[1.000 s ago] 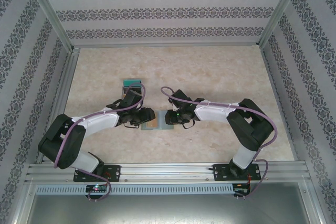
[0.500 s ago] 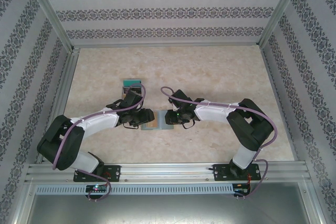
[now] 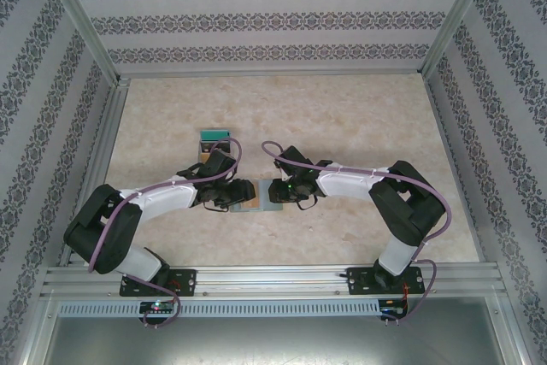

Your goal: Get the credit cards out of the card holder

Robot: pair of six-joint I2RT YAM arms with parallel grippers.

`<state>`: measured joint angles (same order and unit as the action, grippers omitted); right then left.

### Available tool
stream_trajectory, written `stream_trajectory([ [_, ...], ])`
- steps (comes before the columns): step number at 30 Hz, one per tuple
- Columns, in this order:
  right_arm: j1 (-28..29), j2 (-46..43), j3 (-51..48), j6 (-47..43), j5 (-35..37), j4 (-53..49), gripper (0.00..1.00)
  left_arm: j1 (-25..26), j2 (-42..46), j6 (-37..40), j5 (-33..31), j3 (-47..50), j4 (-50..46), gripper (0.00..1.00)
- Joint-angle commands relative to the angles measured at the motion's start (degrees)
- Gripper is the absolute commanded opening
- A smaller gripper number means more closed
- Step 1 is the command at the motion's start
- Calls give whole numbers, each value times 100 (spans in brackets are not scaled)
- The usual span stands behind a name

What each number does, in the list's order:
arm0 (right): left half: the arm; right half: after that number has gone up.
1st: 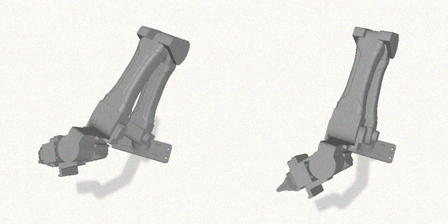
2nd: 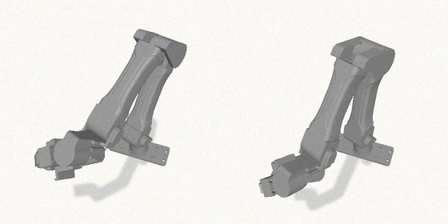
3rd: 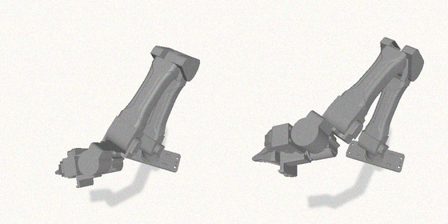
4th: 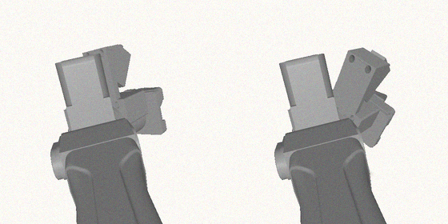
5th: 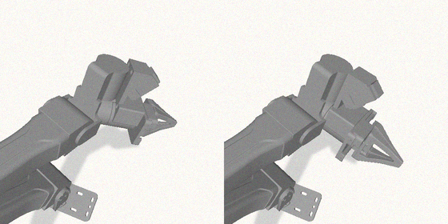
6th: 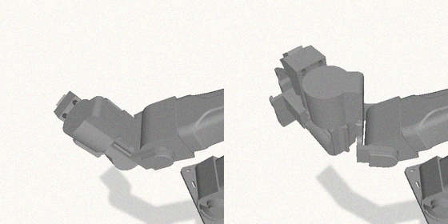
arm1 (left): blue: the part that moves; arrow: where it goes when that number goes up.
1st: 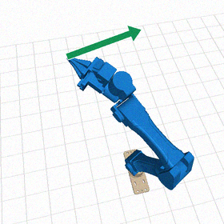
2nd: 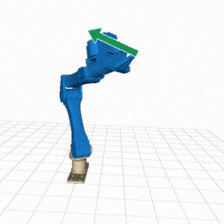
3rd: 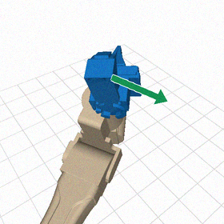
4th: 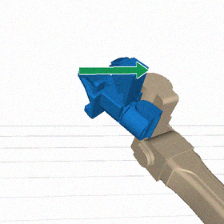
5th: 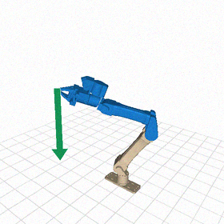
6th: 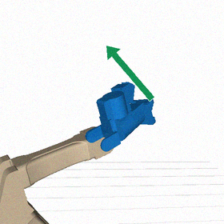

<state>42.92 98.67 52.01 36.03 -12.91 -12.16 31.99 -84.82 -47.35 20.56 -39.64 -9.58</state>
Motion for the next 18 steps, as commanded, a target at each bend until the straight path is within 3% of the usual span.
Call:
stream_trajectory([
  [1, 43, 132, -24, -34, 122, -15, 31, 128, 123, 60, 261, -89, 384, 57],
  [12, 45, 126, -51, -10, 135, 11, 32, 185, 182, 77, 378, -205, 396, 64],
  [18, 50, 117, -64, -8, 146, 10, 34, 187, 160, 107, 488, -146, 525, 73],
])
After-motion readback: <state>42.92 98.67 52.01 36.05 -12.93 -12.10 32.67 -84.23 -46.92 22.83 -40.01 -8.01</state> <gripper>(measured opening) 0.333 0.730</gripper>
